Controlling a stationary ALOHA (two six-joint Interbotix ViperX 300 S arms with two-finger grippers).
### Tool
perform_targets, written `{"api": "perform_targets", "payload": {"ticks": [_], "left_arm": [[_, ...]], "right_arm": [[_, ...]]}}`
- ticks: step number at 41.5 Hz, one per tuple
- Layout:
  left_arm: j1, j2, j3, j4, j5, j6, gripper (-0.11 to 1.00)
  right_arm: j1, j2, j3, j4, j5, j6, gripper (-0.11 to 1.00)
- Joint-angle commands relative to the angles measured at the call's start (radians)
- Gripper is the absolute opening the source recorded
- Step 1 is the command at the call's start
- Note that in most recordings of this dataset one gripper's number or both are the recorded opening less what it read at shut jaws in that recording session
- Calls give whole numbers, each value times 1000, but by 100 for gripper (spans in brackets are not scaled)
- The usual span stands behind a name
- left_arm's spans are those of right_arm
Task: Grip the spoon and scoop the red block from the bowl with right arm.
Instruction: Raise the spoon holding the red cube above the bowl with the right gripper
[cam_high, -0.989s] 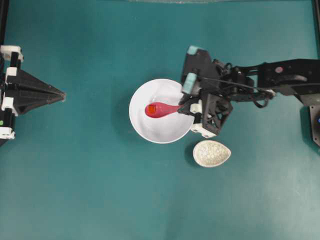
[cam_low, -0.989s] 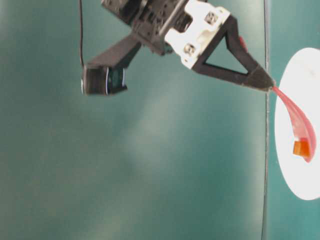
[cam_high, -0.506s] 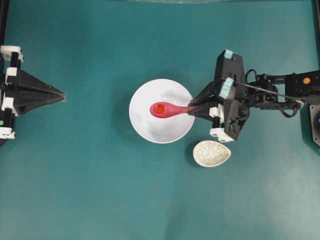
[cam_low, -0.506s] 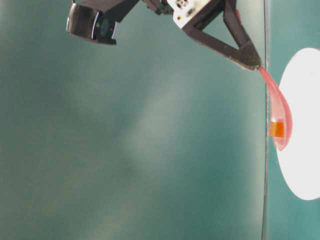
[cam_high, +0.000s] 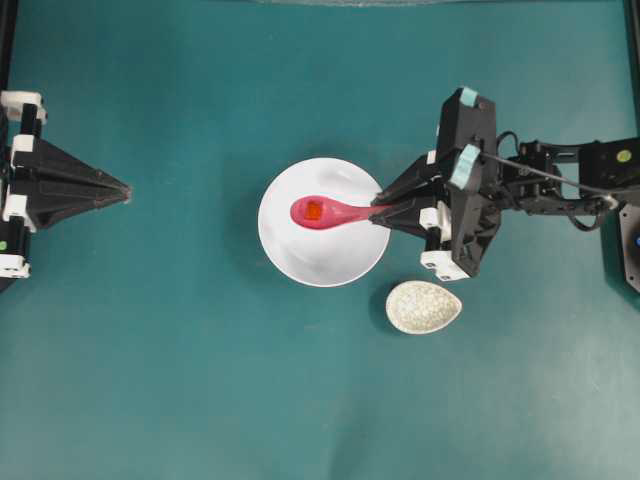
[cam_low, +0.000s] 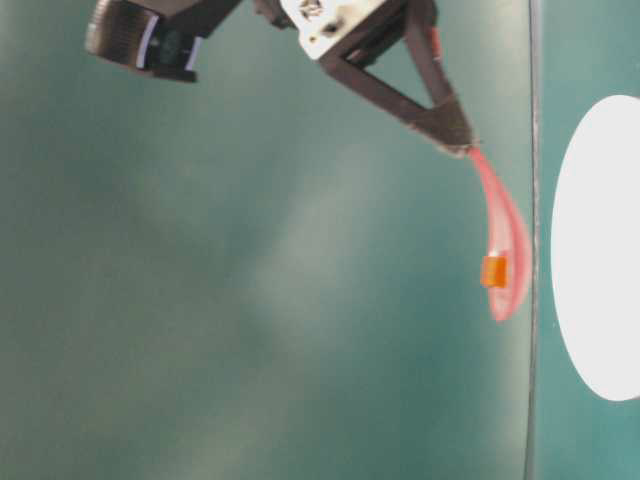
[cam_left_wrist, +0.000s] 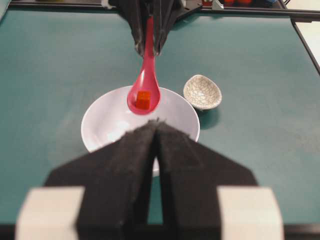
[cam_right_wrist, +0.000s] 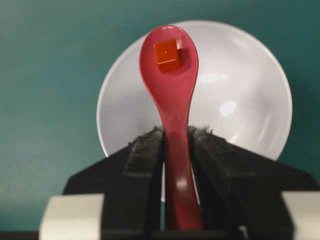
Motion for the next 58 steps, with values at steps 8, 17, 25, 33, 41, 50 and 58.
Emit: {"api": "perform_targets", "payload": {"ticks": [8,17,25,33,41,50,58], "left_arm": [[-2,8,-32,0,-5,-2,0],[-2,9,-32,0,-5,-2,0],[-2,9,-32,0,-5,-2,0],[-2,8,-32,0,-5,-2,0],[-2,8,-32,2,2,-2,0],[-2,8,-32,2,3,-2,0],[-2,8,-32,0,3,-3,0]], "right_arm": [[2,-74,-43,0,48,-2,25],[-5,-118,-61,-2,78,-2,25],[-11,-146,-78,-3,106,-2,25],[-15,-163,-98,-3,149,-2,25],[-17,-169,-127,-5,176,-3,25],[-17,-169,-144,-6,189,-3,25],[-17,-179,-146,-6,189,-3,25]]}}
